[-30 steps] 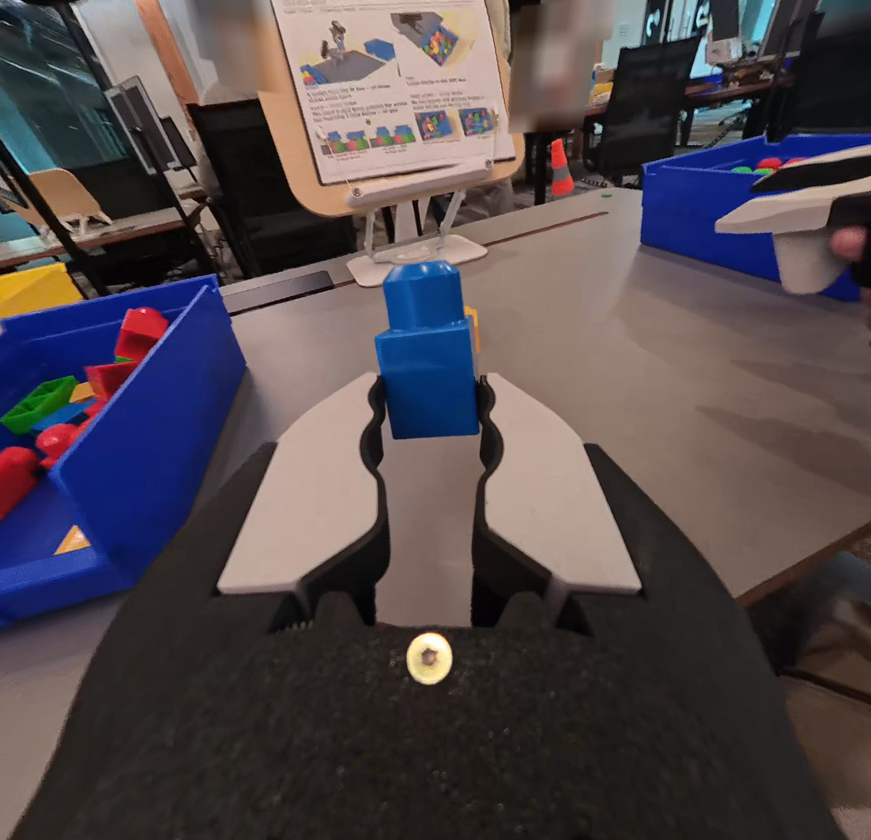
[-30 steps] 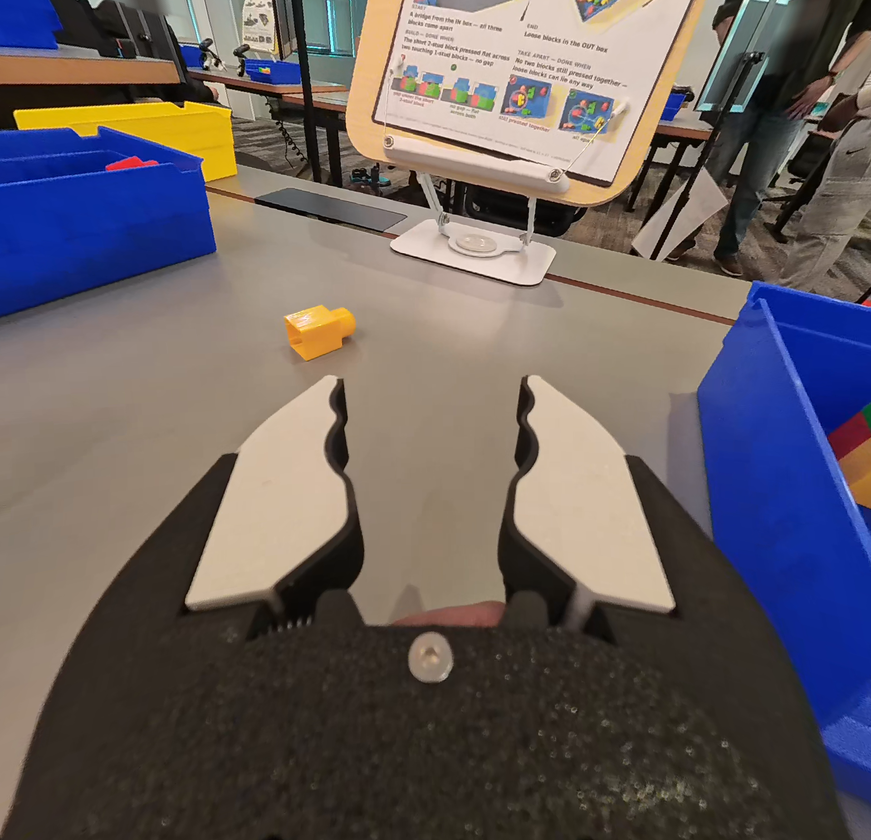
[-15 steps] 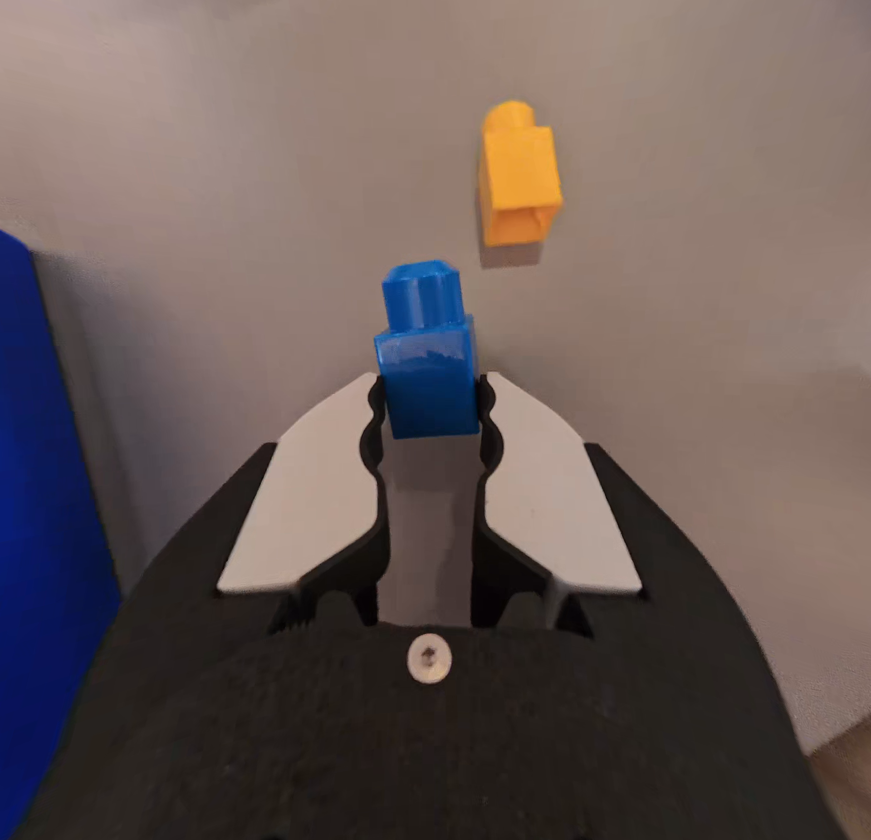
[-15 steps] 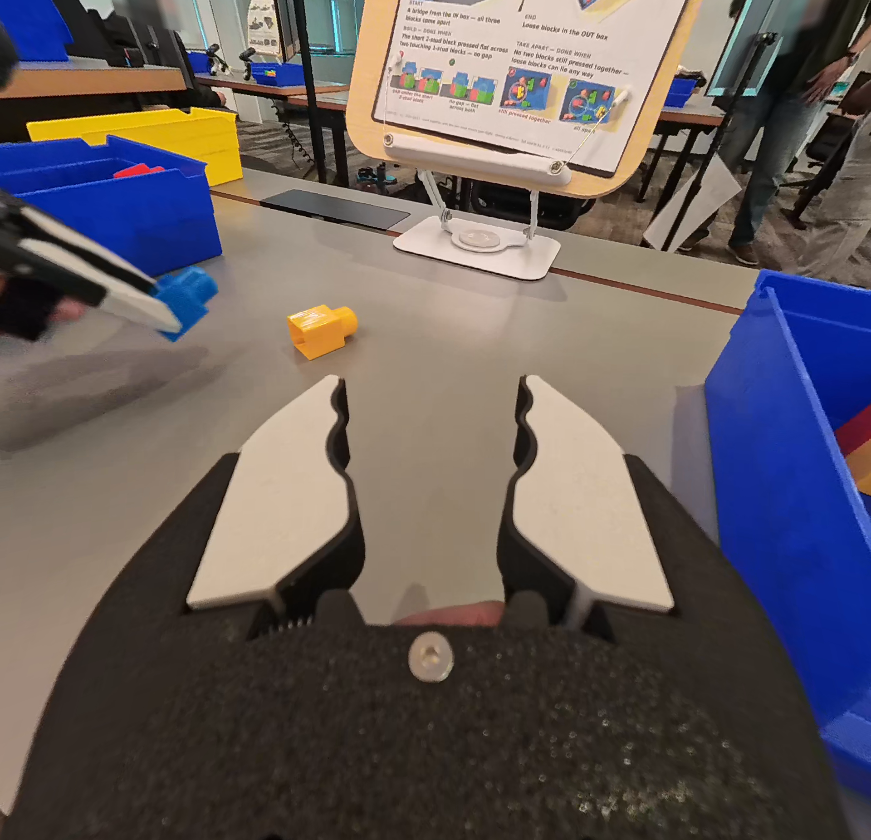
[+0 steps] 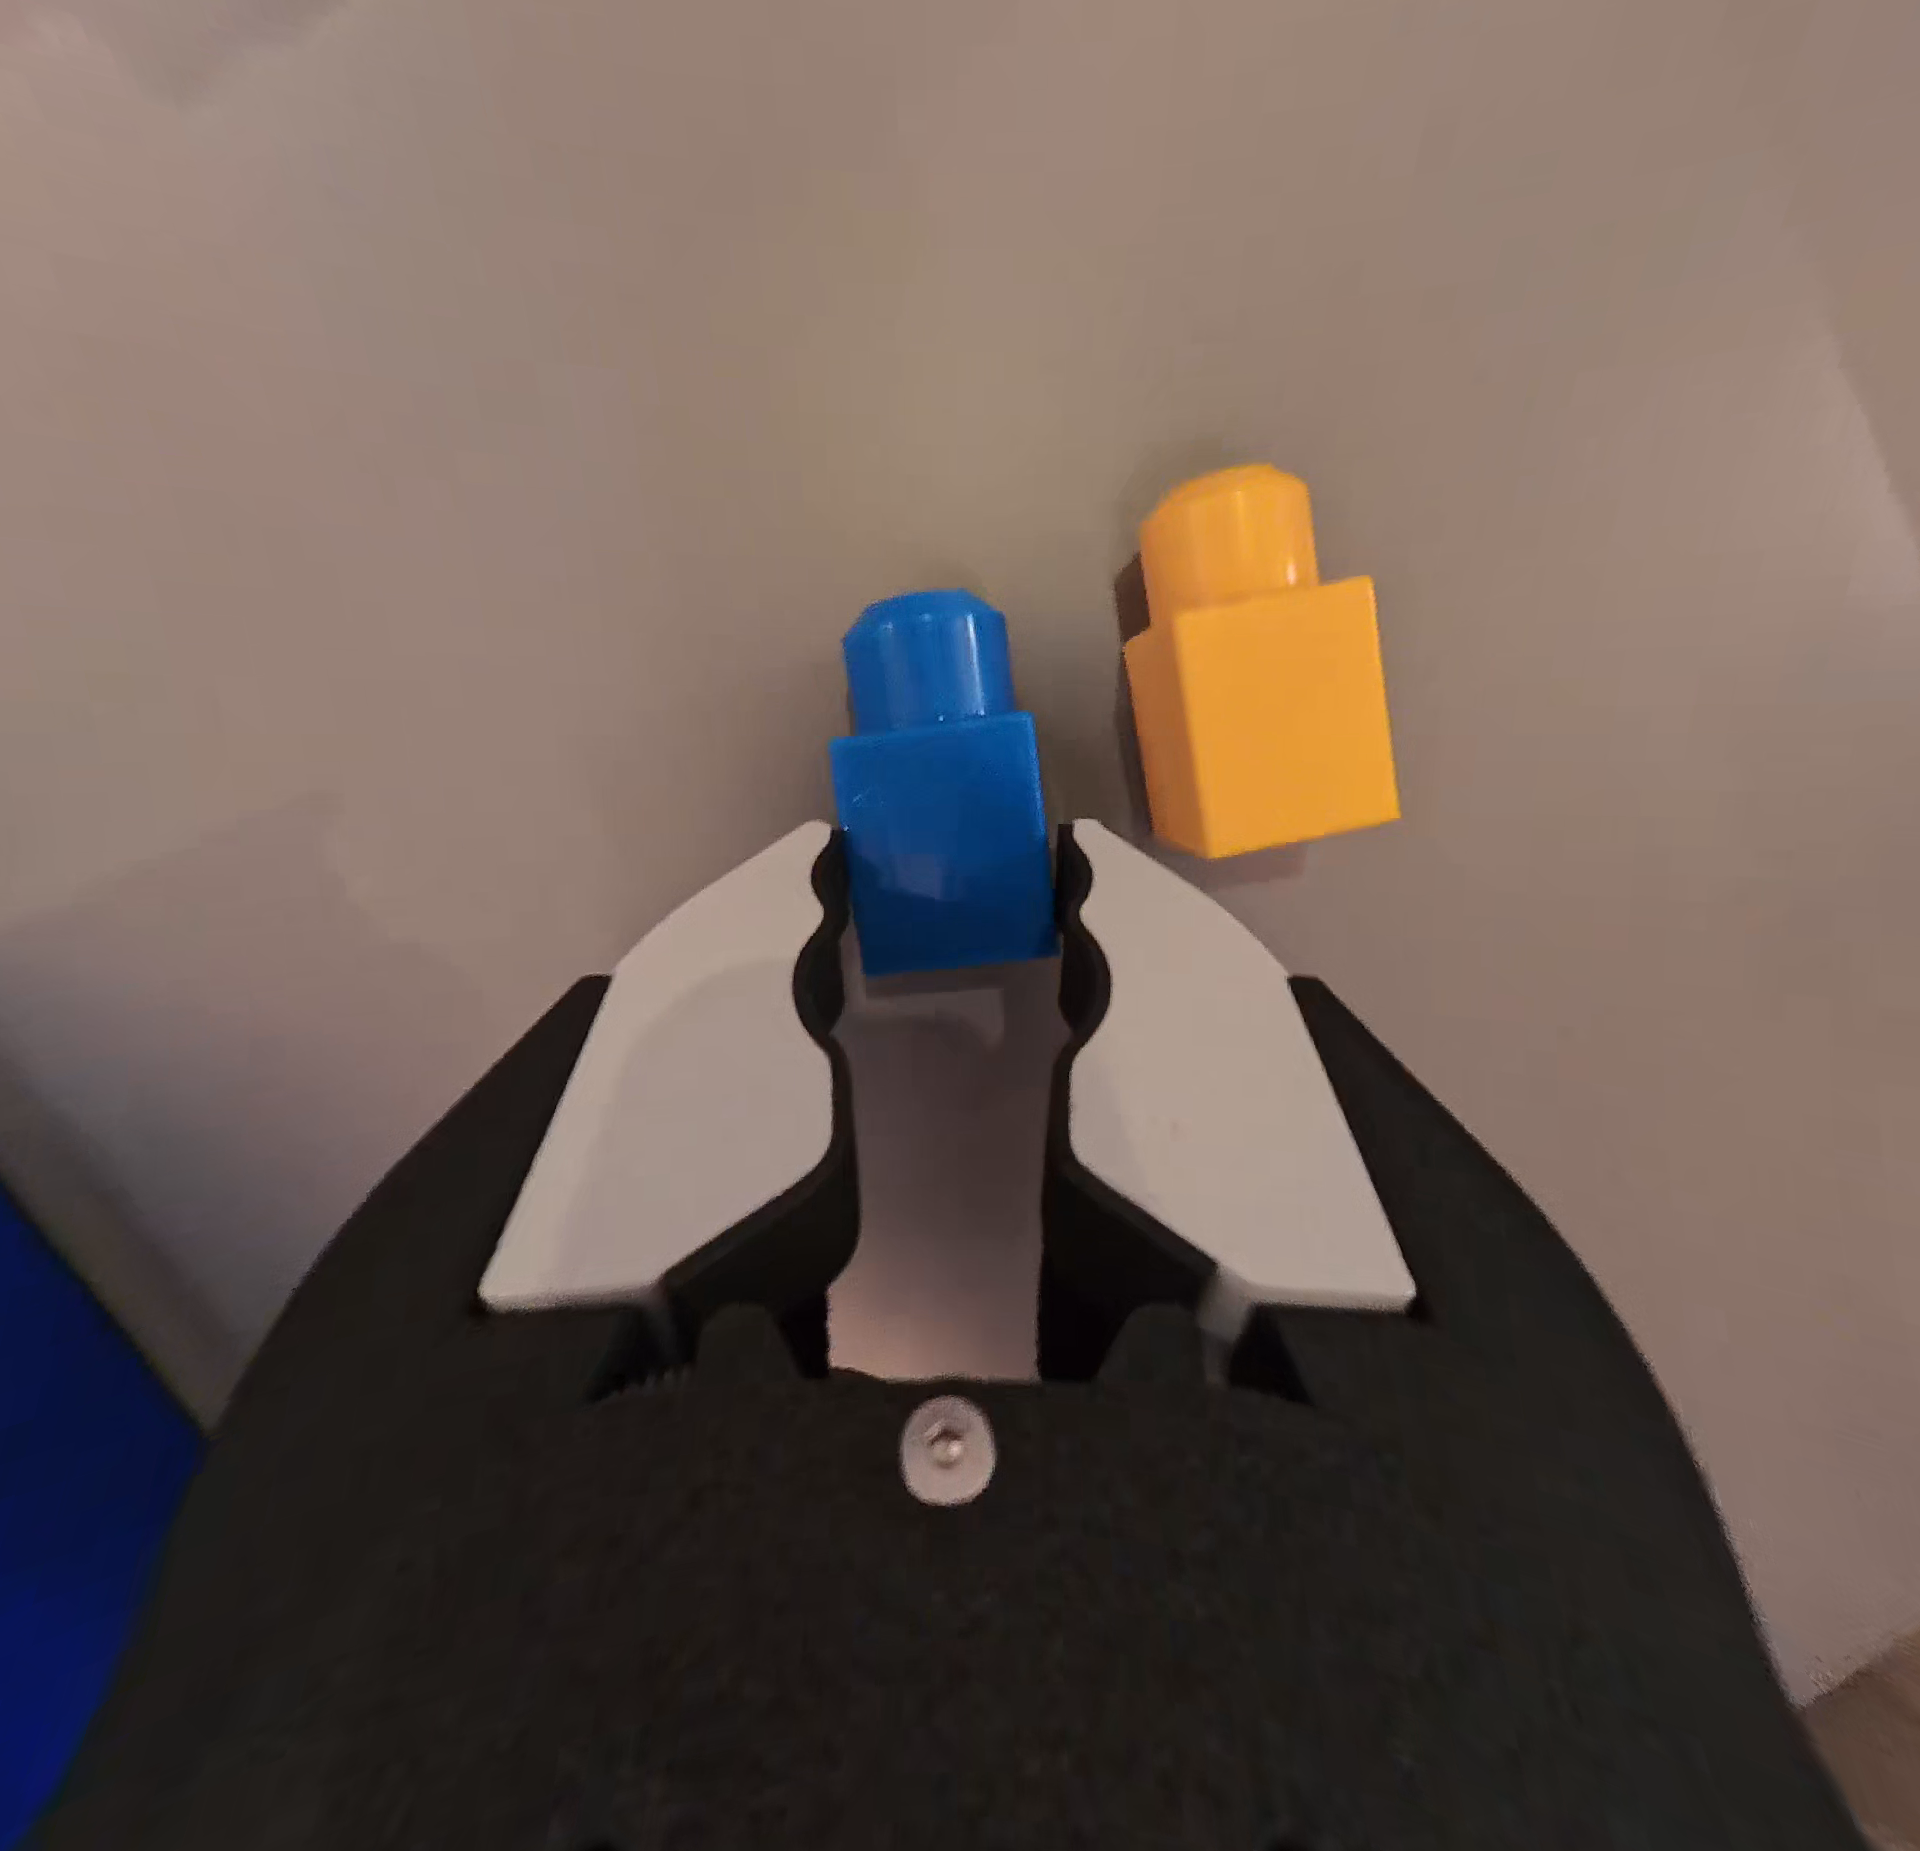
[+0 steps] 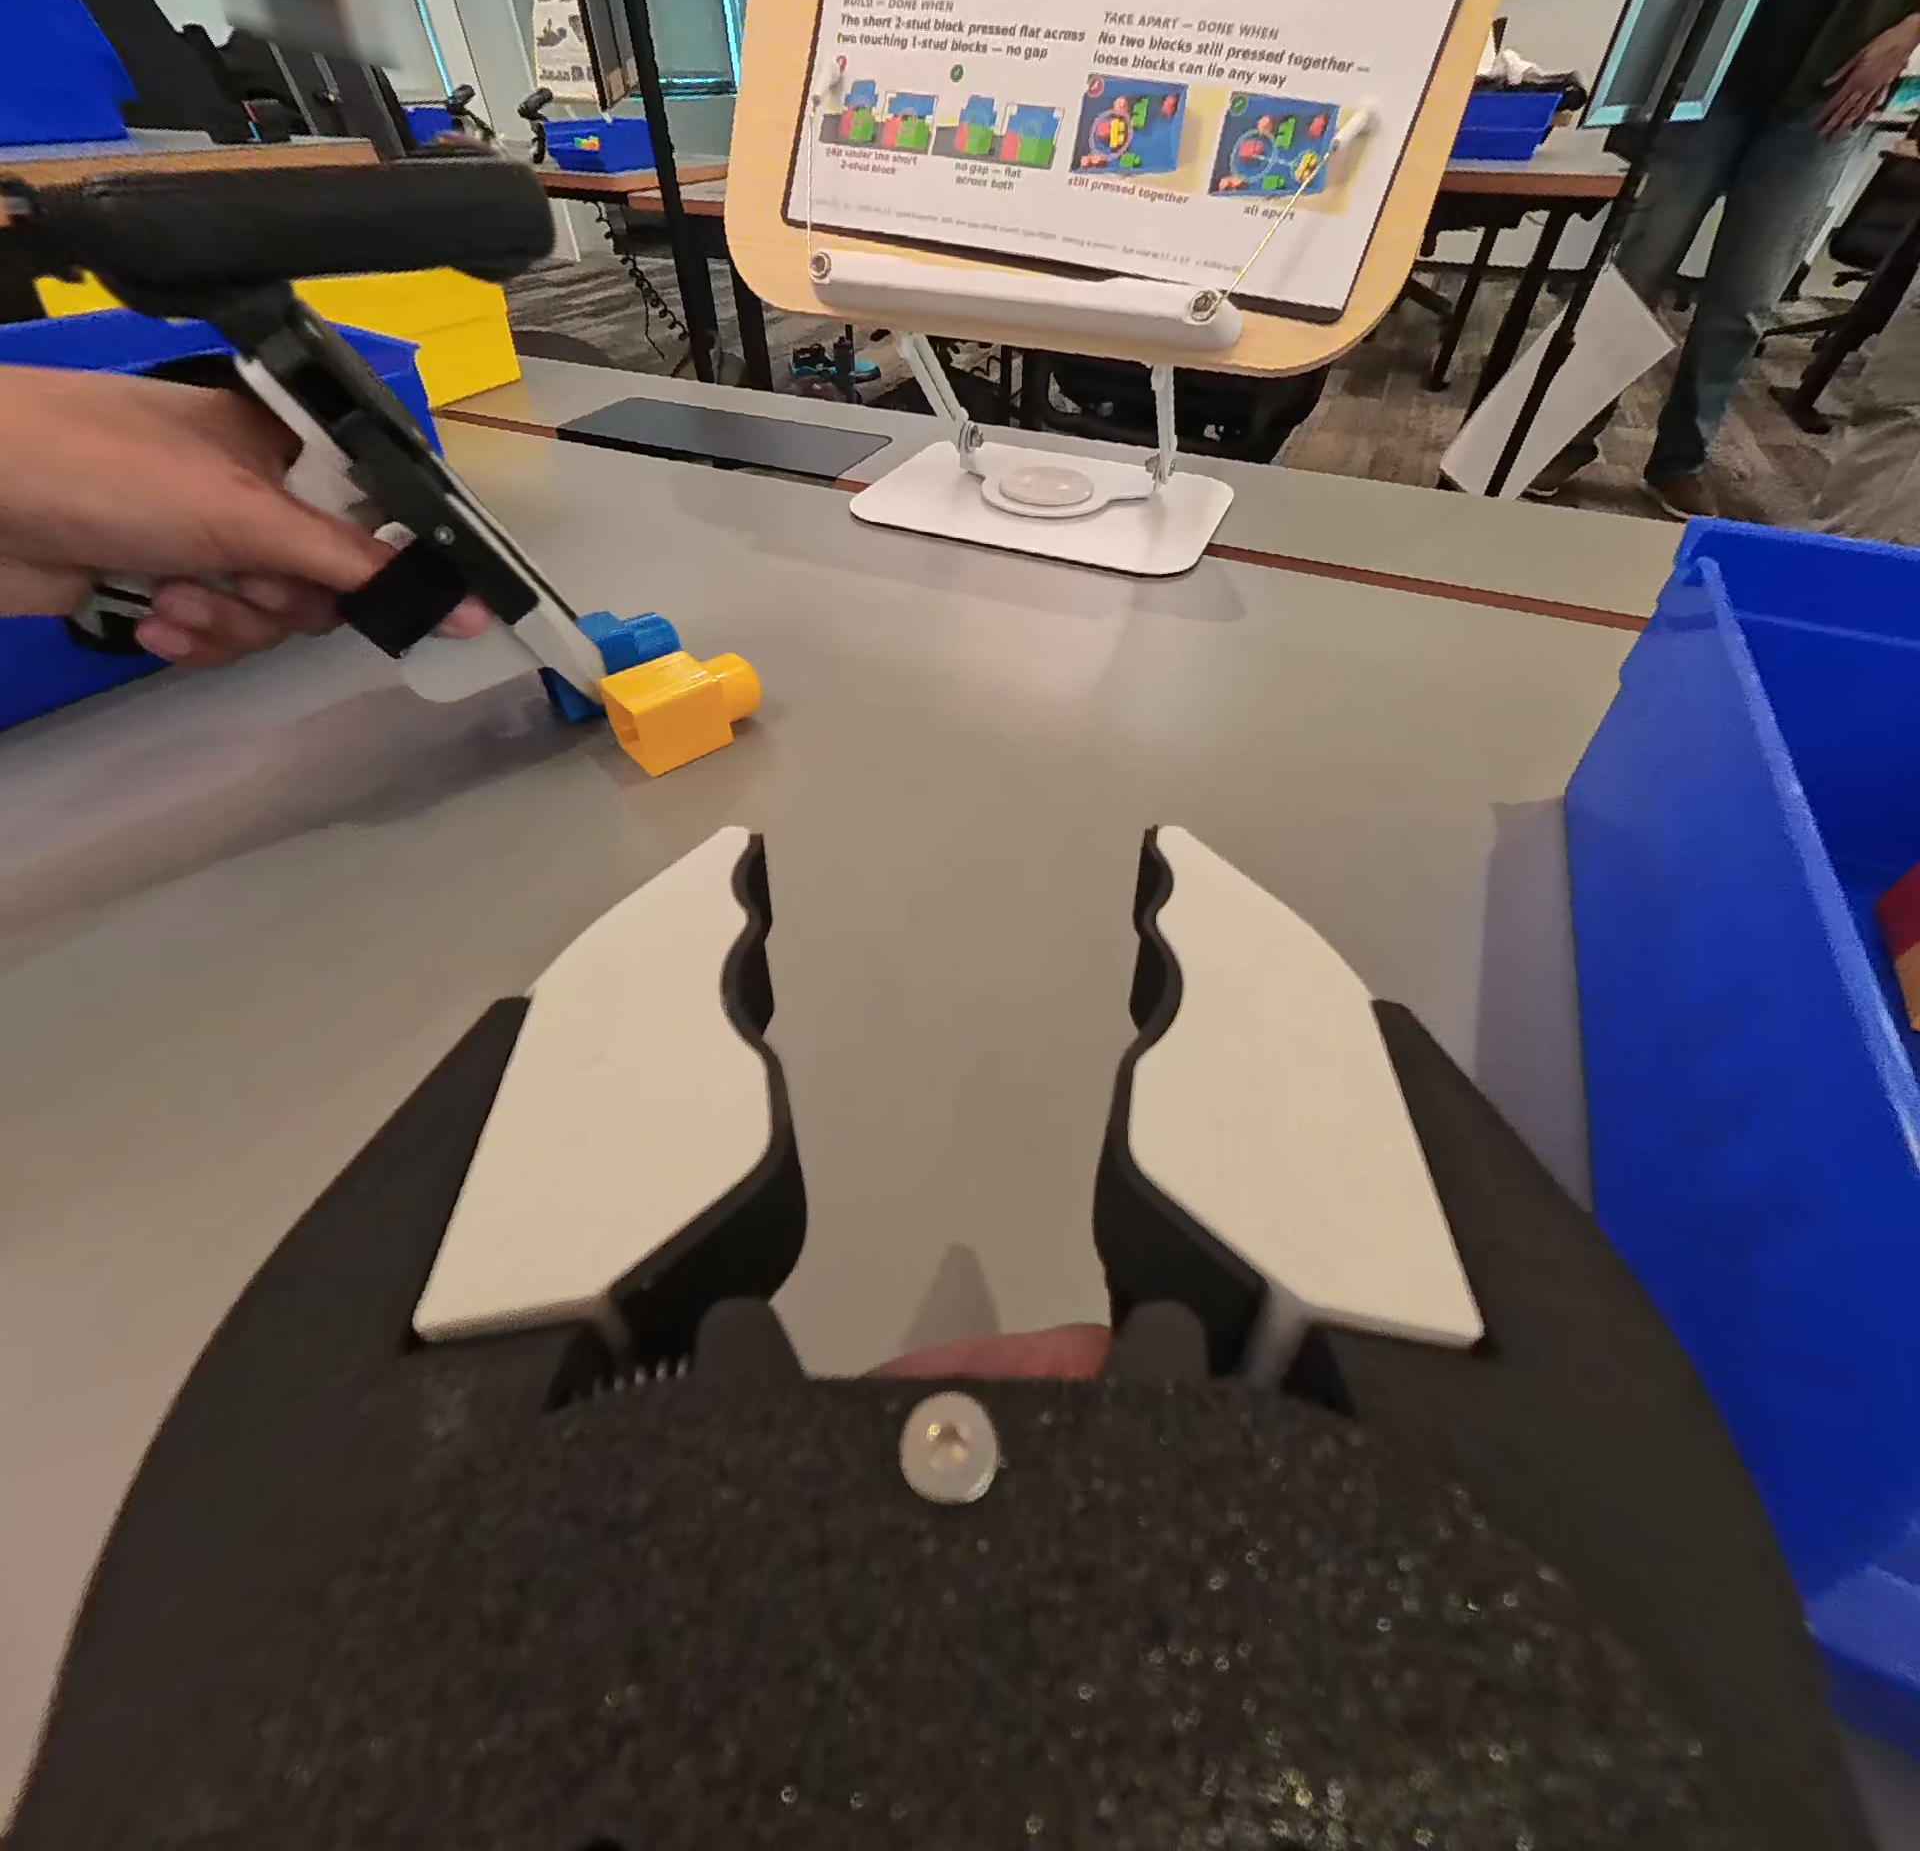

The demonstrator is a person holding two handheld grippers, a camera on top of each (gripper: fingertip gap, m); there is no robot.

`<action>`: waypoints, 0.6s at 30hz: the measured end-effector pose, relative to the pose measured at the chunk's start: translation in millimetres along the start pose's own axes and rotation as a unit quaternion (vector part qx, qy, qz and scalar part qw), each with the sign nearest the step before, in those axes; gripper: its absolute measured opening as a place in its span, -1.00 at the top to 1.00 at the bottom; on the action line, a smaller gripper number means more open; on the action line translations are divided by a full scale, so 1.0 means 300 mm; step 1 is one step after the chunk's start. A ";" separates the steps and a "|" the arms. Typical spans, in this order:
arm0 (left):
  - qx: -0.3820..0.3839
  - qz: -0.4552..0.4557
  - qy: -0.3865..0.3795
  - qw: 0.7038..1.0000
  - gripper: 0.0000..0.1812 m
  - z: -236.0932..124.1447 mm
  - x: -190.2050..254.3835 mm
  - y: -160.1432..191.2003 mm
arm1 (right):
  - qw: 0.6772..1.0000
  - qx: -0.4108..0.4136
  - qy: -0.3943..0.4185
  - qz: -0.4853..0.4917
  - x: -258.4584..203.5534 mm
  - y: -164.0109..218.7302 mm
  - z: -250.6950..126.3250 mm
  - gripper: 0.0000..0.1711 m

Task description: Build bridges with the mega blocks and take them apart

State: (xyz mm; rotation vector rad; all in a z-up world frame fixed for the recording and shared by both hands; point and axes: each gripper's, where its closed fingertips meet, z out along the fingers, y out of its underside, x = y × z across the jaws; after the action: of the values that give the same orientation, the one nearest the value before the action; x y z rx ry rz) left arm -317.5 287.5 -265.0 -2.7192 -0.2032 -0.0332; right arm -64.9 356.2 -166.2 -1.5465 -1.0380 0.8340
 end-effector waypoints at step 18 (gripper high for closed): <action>0.451 0.010 -0.096 0.887 0.30 -0.581 0.247 0.368 | 1.000 -0.003 -0.016 -0.011 -0.016 0.012 0.012 0.20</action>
State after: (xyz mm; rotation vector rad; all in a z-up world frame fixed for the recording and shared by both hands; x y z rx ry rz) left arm -226.7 127.5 -145.7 -1.7852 -0.1851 0.2710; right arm -69.3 352.6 -170.5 -1.5290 -1.0787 0.8439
